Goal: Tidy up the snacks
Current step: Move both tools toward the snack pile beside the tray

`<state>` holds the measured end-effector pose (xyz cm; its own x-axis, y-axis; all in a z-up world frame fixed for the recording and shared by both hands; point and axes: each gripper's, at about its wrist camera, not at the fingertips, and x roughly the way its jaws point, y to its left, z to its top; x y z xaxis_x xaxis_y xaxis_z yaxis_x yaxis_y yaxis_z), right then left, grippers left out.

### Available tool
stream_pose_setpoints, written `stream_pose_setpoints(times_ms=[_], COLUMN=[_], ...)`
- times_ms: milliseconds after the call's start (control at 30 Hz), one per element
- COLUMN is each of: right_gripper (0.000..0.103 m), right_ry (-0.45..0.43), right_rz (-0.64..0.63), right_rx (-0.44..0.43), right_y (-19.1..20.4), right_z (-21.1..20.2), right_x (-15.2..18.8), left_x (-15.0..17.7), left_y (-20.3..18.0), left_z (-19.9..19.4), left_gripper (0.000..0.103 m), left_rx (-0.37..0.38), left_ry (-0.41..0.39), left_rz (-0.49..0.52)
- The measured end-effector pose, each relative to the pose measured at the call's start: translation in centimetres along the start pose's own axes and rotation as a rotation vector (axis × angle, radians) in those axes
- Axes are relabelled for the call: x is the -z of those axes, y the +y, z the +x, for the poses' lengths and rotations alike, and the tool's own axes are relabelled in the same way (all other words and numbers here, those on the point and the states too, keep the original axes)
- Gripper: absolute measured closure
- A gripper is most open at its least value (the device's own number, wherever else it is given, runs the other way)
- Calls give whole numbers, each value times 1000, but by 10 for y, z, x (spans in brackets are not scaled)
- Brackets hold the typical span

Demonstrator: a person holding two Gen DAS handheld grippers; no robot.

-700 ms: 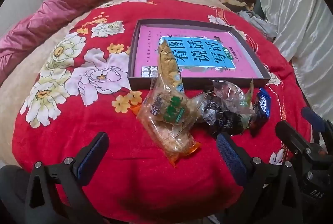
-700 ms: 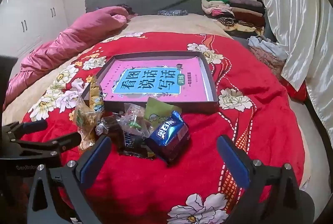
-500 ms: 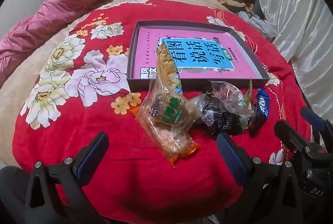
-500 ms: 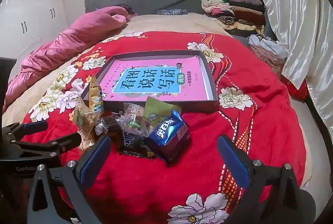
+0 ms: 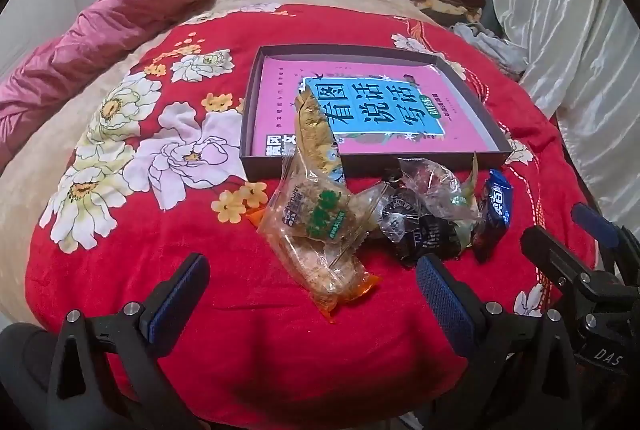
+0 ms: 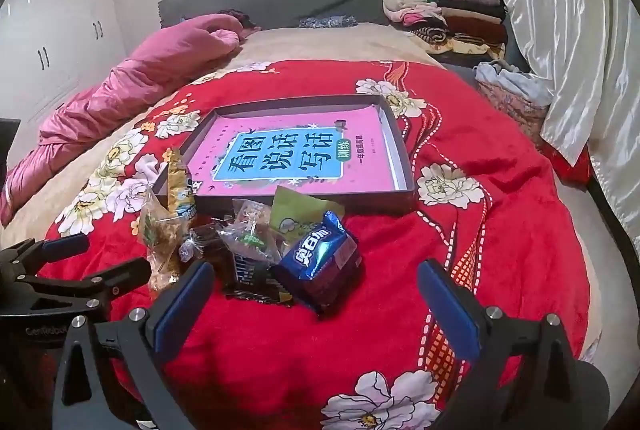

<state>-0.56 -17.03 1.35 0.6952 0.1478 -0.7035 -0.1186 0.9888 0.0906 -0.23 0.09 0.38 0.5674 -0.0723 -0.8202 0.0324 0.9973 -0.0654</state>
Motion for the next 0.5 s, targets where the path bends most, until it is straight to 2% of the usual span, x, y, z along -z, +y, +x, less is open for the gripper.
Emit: stream_pose_setpoints(times_ms=[500], right_gripper=[1], right_ry=[5], right_rz=[6], right_rx=[-2], right_y=[0], right_z=[1], right_x=[0], left_x=[0], left_y=[-1], left_z=[3], left_gripper=[0], left_rx=[8], left_ry=[10], left_rz=[3])
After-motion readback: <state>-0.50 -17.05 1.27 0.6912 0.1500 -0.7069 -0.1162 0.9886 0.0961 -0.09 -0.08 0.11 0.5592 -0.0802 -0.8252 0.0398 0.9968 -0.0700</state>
